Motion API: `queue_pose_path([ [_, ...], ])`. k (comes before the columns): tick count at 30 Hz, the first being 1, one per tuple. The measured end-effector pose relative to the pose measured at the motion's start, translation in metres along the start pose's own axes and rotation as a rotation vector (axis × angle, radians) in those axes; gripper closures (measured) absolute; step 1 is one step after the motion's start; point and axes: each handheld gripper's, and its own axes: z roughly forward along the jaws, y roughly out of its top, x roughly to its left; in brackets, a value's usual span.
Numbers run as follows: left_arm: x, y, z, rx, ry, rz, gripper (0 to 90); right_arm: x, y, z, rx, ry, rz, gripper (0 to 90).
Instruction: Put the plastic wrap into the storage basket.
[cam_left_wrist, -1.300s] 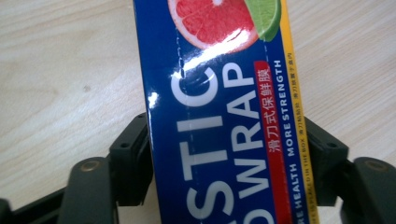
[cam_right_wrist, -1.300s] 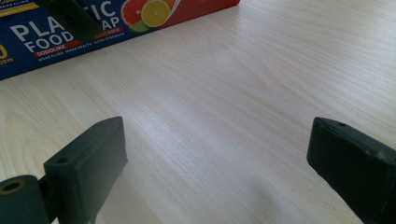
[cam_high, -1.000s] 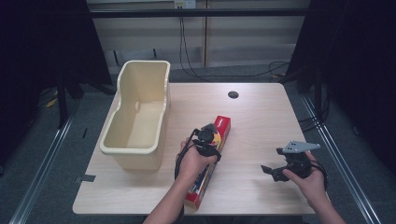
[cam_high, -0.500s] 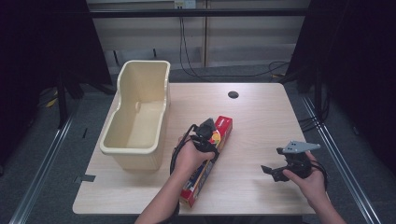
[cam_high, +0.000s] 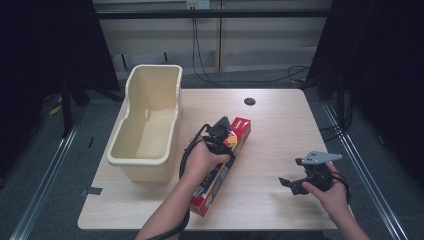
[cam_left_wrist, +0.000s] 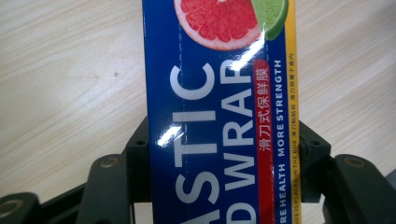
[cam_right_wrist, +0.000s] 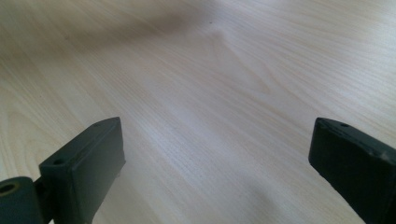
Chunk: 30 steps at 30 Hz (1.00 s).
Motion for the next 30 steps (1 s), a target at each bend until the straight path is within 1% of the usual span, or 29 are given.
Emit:
queue_pose_path([
  [2,-0.001,0.002,-0.004,0.002,0.003,-0.003,40.6,0.001,0.000,0.000,0.001,0.000,-0.001,2.8],
  [4,0.000,0.003,-0.008,0.002,-0.012,-0.007,40.7,0.002,0.000,0.001,0.004,0.006,-0.009,2.9],
  [8,-0.001,0.006,-0.014,0.006,0.007,-0.005,40.7,0.002,0.001,0.001,0.003,0.014,-0.020,2.6],
  [13,0.002,0.009,-0.024,-0.001,-0.015,-0.018,40.7,0.002,0.000,0.000,0.001,0.012,-0.018,2.3],
  [16,0.002,0.009,-0.031,-0.004,-0.013,-0.013,40.6,0.002,0.000,0.000,0.002,0.012,-0.013,2.3],
  [18,0.001,0.010,-0.035,-0.005,-0.019,-0.006,40.6,0.002,0.000,0.000,0.001,0.013,-0.018,2.4],
  [21,0.001,0.012,-0.041,-0.007,-0.031,-0.012,40.7,0.002,0.000,0.000,0.004,0.008,-0.015,2.3],
  [24,0.001,0.013,-0.047,-0.001,-0.019,-0.014,40.7,0.003,0.001,0.000,0.002,0.009,-0.017,2.3],
  [26,0.002,0.015,-0.051,-0.002,-0.012,-0.008,40.7,0.002,0.001,0.000,0.000,0.012,-0.016,2.5],
  [27,0.002,0.015,-0.053,-0.002,-0.021,-0.009,40.7,0.002,0.001,0.000,-0.003,0.011,-0.016,2.4],
  [30,0.004,0.017,-0.059,-0.007,-0.020,-0.013,40.7,0.001,0.001,0.000,-0.001,0.010,-0.016,2.4],
])
